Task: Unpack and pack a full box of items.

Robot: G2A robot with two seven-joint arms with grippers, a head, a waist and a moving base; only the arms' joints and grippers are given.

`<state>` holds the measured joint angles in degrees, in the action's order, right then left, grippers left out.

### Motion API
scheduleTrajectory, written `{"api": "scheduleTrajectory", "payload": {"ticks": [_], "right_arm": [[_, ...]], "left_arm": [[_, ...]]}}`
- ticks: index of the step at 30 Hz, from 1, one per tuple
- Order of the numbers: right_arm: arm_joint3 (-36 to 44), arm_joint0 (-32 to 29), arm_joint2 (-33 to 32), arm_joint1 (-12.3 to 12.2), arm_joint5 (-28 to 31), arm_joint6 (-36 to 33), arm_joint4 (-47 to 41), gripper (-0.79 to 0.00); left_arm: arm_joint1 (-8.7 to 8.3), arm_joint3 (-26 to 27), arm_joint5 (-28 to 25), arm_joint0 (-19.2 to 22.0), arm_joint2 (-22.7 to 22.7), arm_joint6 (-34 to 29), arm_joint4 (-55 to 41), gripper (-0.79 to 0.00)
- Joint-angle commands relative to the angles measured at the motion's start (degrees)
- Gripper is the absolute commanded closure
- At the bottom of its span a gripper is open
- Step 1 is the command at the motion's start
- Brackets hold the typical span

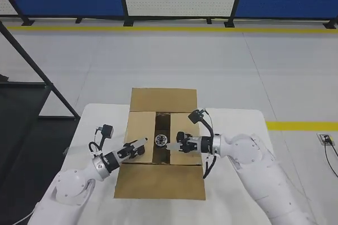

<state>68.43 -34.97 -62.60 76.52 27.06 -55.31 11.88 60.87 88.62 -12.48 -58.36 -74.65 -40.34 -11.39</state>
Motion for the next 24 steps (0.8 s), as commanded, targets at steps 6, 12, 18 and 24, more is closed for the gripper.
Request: {"api": "scheduleTrajectory", "payload": {"ticks": [6, 12, 18, 24], "right_arm": [[0.5, 0.1, 1.4, -0.1, -1.6, 2.3, 3.8, -0.785], [0.8, 0.4, 2.4, -0.1, -2.4, 2.9, 5.2, -0.785], [0.9, 0.7, 3.0, -0.3, -2.5, 2.4, 5.4, -0.785], [1.6, 0.5, 3.2, -0.5, -2.6, 2.2, 5.5, -0.785]], "left_arm": [[0.22, -1.6, 0.1, 1.1, 0.7, -0.1, 0.0, -0.785], [0.37, -2.4, 0.3, 1.6, 1.0, 0.0, 0.0, -0.785], [0.49, -2.8, 0.7, 1.8, 1.3, 0.1, 0.3, -0.785], [0.58, -3.0, 0.9, 1.9, 1.6, 0.0, 0.5, -0.785]]}}
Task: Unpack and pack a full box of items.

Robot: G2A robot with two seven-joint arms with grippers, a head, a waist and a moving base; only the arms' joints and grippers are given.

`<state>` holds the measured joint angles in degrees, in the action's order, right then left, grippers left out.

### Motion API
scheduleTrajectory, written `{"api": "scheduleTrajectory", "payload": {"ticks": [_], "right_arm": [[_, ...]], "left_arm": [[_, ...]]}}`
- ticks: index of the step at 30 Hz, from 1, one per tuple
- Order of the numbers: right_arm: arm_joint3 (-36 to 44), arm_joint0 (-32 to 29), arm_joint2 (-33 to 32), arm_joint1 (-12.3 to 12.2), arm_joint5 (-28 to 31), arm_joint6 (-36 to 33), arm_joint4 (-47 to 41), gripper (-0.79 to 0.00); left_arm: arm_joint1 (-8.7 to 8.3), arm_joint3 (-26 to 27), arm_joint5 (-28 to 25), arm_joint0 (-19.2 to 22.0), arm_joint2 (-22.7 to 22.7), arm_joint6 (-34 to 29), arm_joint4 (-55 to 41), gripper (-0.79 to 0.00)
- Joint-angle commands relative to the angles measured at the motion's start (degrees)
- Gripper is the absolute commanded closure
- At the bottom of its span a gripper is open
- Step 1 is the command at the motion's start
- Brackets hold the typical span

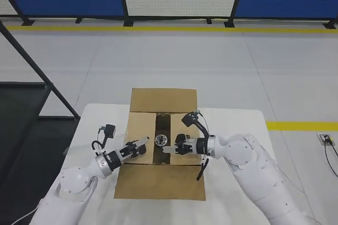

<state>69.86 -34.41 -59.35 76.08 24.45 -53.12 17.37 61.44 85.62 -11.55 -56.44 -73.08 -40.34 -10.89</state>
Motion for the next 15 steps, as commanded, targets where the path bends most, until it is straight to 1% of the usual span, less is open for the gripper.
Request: {"api": "scheduleTrajectory", "payload": {"ticks": [1, 9, 15], "right_arm": [[0.4, -0.1, -0.1, -0.1, 0.1, 0.0, -0.1, -0.785], [3.2, -1.4, -2.1, -0.9, 1.5, 0.8, -1.7, -0.785], [5.8, -2.4, -4.7, -1.7, 2.8, 1.5, -3.4, -0.785]], "left_arm": [[0.02, 0.1, 0.0, 0.0, 0.0, 0.0, 0.0, -0.785], [-0.15, 2.6, -0.9, -1.2, -1.7, 0.6, -0.6, -0.785], [-0.56, 5.8, -3.7, -3.6, -4.8, 0.0, -2.6, -0.785]]}}
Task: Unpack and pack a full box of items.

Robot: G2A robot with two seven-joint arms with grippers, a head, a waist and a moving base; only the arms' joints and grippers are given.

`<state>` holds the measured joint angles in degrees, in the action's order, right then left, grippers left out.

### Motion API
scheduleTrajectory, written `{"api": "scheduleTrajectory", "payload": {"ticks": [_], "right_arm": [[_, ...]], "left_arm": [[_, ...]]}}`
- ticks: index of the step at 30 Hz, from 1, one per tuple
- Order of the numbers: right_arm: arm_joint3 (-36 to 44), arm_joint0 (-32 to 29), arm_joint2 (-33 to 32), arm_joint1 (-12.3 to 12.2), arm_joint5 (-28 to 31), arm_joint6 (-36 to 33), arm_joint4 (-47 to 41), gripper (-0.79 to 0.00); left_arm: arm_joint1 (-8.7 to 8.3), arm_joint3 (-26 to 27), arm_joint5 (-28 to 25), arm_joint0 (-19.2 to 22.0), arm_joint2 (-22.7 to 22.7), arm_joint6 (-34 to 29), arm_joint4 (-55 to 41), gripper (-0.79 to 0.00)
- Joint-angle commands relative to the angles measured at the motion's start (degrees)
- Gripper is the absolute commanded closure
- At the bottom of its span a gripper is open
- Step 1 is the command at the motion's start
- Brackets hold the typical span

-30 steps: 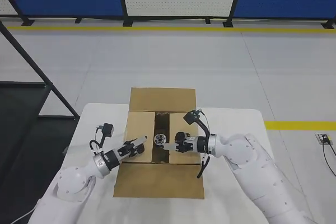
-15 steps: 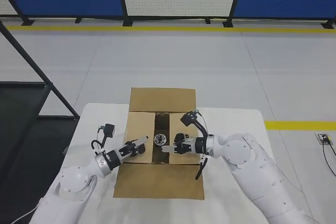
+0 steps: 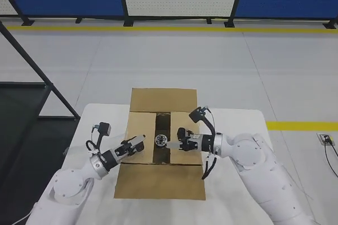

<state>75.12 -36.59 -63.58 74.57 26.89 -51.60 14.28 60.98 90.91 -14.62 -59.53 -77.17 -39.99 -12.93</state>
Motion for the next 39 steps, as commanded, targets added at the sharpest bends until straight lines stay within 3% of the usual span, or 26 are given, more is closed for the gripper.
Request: {"api": "scheduleTrajectory", "payload": {"ticks": [1, 4, 11, 15, 17, 21, 26, 35, 39], "right_arm": [[1.1, -0.5, -1.1, -0.4, 0.7, -0.1, -0.5, -0.785], [3.0, -0.8, -1.5, -0.9, 2.2, -4.4, -0.5, -0.785], [3.0, -0.8, -1.5, -0.9, 2.2, -4.4, -0.5, -0.785], [3.0, -0.8, -1.5, -0.9, 2.2, -4.4, -0.5, -0.785], [2.6, -1.7, -2.1, -0.9, 1.4, -0.7, -0.7, -0.785], [-2.0, -1.0, -3.8, -0.7, 2.8, 4.3, -7.7, -0.785], [-8.0, 1.7, -4.7, -0.5, 5.2, 7.0, -12.2, -0.785], [-19.6, 8.1, -3.1, 0.5, 2.6, 21.4, -4.4, -0.785], [-26.2, 11.6, -1.5, 1.4, 3.1, 24.8, -3.8, -0.785]], "left_arm": [[-0.21, 1.1, -1.5, -1.0, -1.4, -1.1, -1.4, -0.785], [-0.83, 2.1, -5.3, -2.7, -4.9, -5.5, -3.9, -0.785], [-2.82, 3.0, -9.6, -7.5, -15.7, -17.8, -8.9, -0.785], [-3.77, 1.1, -8.8, -8.9, -19.6, -25.4, -12.0, -0.785], [-4.12, -0.3, -8.0, -9.1, -20.6, -28.7, -13.5, -0.785], [-4.81, -3.1, -6.3, -9.6, -21.3, -35.8, -14.5, -0.785], [-5.4, -5.2, -5.2, -10.8, -21.0, -38.9, -11.8, -0.785], [-5.67, -5.3, -5.4, -10.3, -15.4, -44.0, -10.0, -0.785], [-5.71, -5.7, -5.0, -9.5, -13.5, -44.6, -12.2, -0.785]]}}
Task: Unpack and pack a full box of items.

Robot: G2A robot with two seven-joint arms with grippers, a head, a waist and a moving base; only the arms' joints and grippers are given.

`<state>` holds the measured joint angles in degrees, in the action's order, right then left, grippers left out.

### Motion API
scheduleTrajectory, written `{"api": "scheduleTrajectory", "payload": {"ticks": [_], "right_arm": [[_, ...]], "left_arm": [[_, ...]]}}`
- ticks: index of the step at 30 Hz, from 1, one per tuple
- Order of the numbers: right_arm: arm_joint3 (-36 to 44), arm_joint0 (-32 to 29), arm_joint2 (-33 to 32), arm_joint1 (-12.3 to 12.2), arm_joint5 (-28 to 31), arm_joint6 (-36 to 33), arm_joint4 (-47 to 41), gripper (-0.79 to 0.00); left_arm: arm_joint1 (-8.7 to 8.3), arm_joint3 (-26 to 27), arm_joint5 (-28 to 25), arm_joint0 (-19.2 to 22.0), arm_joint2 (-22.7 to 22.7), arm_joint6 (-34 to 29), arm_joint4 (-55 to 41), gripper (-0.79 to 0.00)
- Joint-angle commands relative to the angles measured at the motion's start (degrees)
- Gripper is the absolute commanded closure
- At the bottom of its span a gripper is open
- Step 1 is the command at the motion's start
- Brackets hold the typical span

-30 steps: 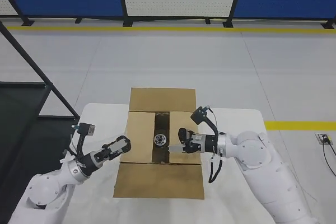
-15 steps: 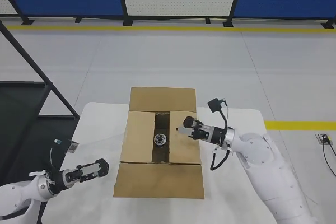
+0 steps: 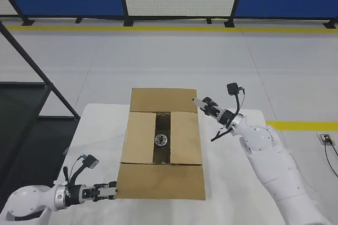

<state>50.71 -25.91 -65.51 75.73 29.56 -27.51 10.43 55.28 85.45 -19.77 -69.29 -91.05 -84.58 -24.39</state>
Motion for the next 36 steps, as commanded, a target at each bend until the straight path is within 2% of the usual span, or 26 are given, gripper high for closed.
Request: {"api": "scheduleTrajectory", "payload": {"ticks": [1, 11, 22, 27, 36], "right_arm": [[-3.5, 1.7, 0.9, 0.5, 0.7, 1.3, 0.3, -0.785], [-16.6, 7.8, 6.5, 3.8, -1.6, 11.5, 4.6, -0.785], [-16.4, 7.5, 6.6, 4.0, -2.0, 11.5, 4.4, -0.785], [-16.1, 7.0, 7.2, 4.5, -5.9, 12.9, 5.1, -0.785], [-23.1, 10.8, 8.8, 7.0, -0.9, 7.7, 0.5, -0.785]], "left_arm": [[-0.04, -0.4, 0.0, 0.5, 0.7, 0.0, -0.7, -0.785], [0.22, -2.4, -0.5, 2.0, 3.3, 3.2, -5.9, -0.785], [0.14, -0.9, -0.1, 2.2, 3.5, 6.4, -8.7, -0.785], [0.09, -0.4, -0.2, 2.9, 3.5, 7.0, -9.8, -0.785], [-0.18, 0.3, -0.7, 2.6, 2.7, 7.5, -10.6, -0.785]]}}
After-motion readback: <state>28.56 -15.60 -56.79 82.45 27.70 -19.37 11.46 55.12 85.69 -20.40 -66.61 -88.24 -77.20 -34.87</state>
